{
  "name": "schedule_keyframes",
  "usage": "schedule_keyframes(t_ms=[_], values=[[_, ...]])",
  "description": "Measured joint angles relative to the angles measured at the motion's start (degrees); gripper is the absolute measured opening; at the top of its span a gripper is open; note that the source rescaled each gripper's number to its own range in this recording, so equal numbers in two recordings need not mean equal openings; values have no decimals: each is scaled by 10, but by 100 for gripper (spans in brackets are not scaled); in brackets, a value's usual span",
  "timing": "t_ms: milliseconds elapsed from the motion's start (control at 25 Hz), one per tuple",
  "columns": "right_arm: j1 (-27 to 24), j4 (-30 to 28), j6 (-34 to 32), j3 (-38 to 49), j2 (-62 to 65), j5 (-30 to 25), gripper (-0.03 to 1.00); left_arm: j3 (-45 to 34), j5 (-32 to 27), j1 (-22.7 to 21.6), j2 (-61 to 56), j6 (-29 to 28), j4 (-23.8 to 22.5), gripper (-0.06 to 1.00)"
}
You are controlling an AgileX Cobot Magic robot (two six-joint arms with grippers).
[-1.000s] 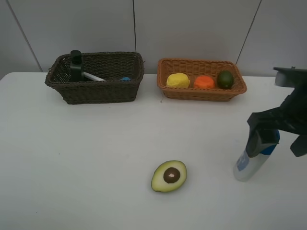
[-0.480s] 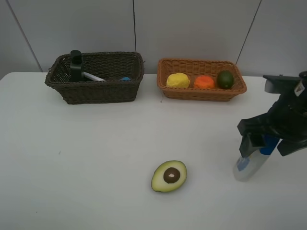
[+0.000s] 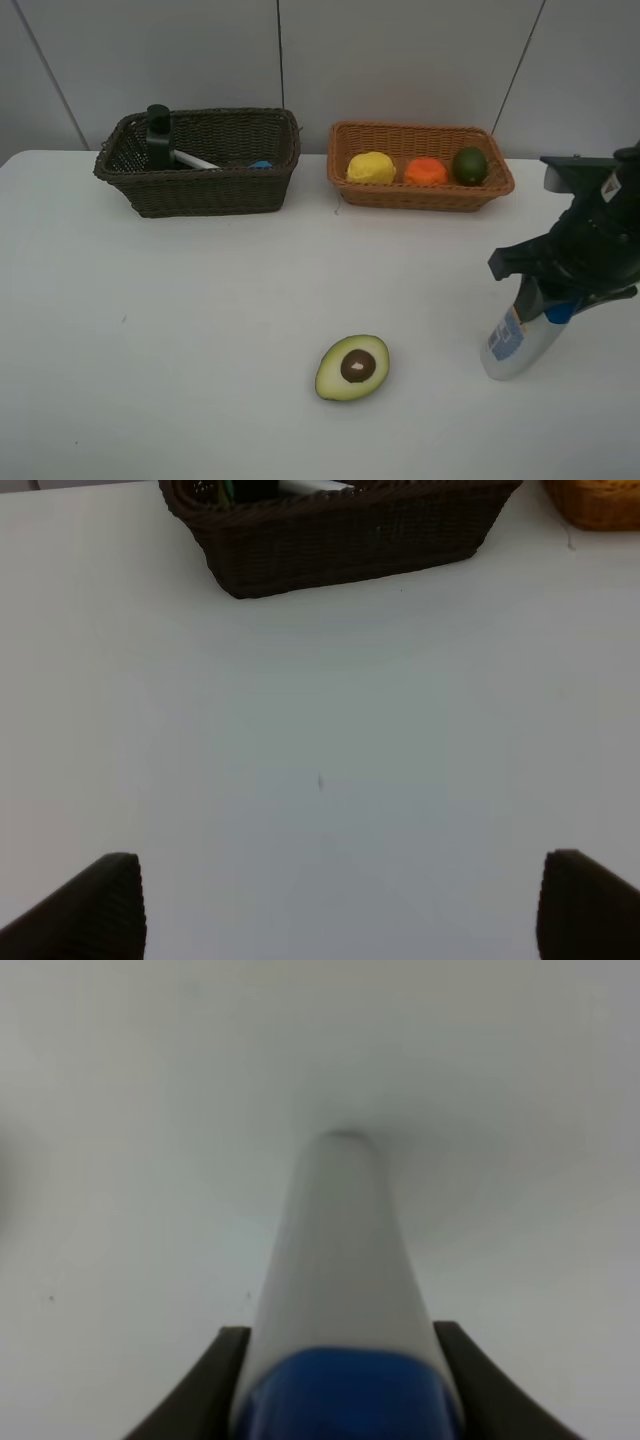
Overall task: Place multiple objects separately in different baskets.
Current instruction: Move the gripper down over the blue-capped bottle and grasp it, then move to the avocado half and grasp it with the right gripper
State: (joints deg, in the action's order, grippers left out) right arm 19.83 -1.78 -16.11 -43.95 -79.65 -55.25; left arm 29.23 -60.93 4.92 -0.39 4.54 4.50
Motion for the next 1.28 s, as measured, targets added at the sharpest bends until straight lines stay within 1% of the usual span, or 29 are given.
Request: schedule_keyframes(t_ms=[160, 240, 320, 400, 520, 640, 760, 840, 880, 960, 1080, 1160, 1280], values=[[0, 0, 1, 0, 11, -11, 28, 0, 0, 0, 0, 0, 0, 100], [0, 0, 3, -14, 31, -20, 28, 0, 0, 0, 0, 0, 0, 100], [0, 7, 20, -51, 51, -25, 28, 0, 0, 0, 0, 0, 0, 100], [0, 34, 53, -111, 63, -21, 28, 0, 0, 0, 0, 0, 0, 100], [0, 120, 124, -197, 59, 23, 28, 0, 0, 0, 0, 0, 0, 100], [0, 239, 205, -265, 26, 81, 28, 0, 0, 0, 0, 0, 0, 100], [0, 381, 305, -323, -43, 123, 28, 0, 0, 0, 0, 0, 0, 100], [5, 462, 363, -367, -108, 142, 27, 0, 0, 0, 0, 0, 0, 100], [10, 499, 391, -388, -138, 149, 27, 0, 0, 0, 0, 0, 0, 100], [25, 541, 429, -443, -212, 162, 27, 0, 0, 0, 0, 0, 0, 100], [52, 552, 451, -534, -320, 184, 27, 0, 0, 0, 0, 0, 0, 100], [65, 538, 455, -596, -389, 192, 27, 0, 0, 0, 0, 0, 0, 100], [69, 525, 453, -692, -492, 196, 27, 0, 0, 0, 0, 0, 0, 100]])
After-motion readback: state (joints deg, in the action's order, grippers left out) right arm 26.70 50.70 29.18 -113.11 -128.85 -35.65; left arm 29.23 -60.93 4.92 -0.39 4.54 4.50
